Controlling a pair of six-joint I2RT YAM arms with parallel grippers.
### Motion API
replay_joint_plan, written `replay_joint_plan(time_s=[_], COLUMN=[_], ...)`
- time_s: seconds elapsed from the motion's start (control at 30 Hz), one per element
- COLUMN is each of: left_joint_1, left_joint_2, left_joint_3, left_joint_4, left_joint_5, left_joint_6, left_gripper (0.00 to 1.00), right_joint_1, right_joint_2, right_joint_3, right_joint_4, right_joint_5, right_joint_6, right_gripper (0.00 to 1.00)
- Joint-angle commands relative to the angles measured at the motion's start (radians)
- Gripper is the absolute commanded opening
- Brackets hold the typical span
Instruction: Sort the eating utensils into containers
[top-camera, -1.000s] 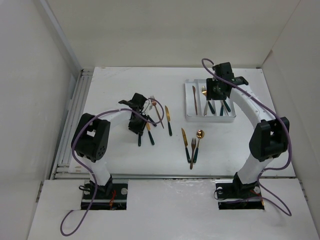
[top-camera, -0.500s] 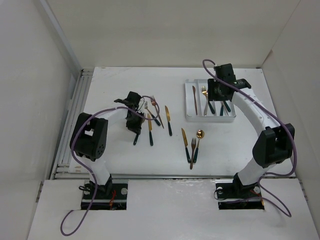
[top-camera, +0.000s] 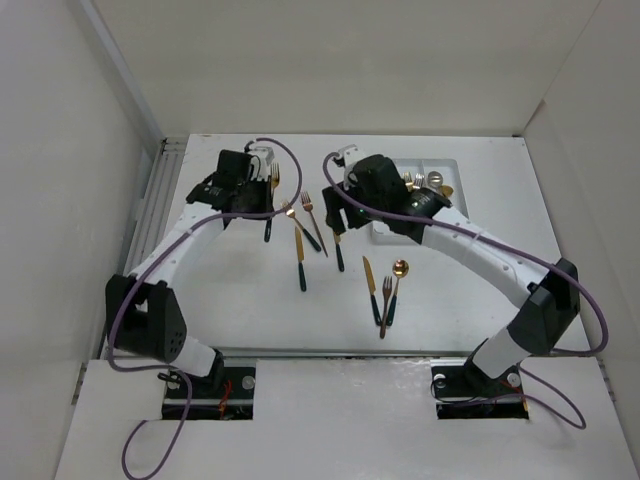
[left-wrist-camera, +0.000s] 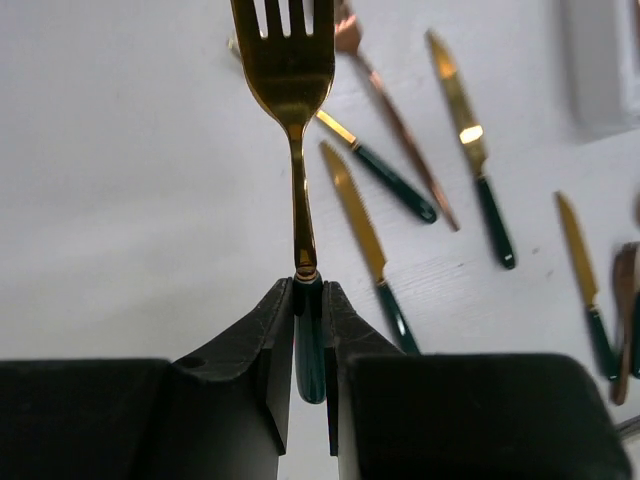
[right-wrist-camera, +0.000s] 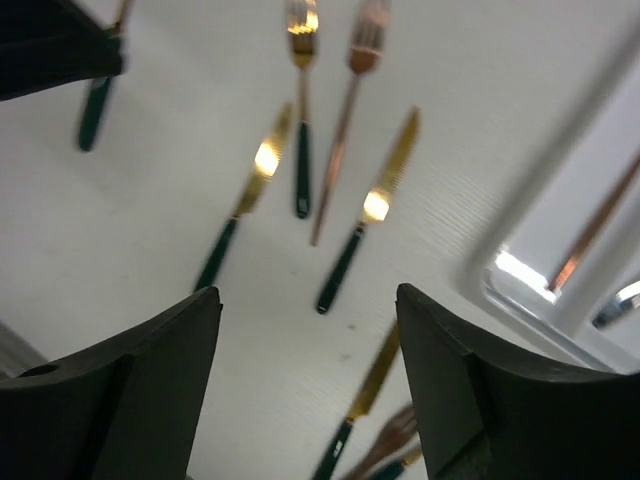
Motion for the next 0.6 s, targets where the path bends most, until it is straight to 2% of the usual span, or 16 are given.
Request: replay_joint_plan(time_s=[0.0,0.2,0.33,0.57], left_joint_1=[0.0,0.0,-0.018,-0.049], left_joint_2=[-0.108,-0.233,-0.302,-0.384], left_joint_3=[0.041,0.032,0.021,-0.034], left_joint_4=[0.083,0.25,0.304,0.35], left_joint_5=[0.058,0.127,0.147,0.16], left_joint_6=[-0.041,-0.104,-0.116,-0.157], left_gripper=[0.0,0.0,0.0,0.0], right_joint_1=[0.083,0.132,0.132,0.132], right_joint_2=[-0.06,-0.06,-0.016,0.074], right_joint_3=[-0.009,-0.033,-0.021,0.04], right_joint_4=[0.209,0.454,0.514,0.6], right_joint_5=[-0.101,-0.214,-0.214,-0.301], right_joint_6=[0.016,0.116,0.168,0.217], right_gripper=[0.77,0.8,0.77,0.72])
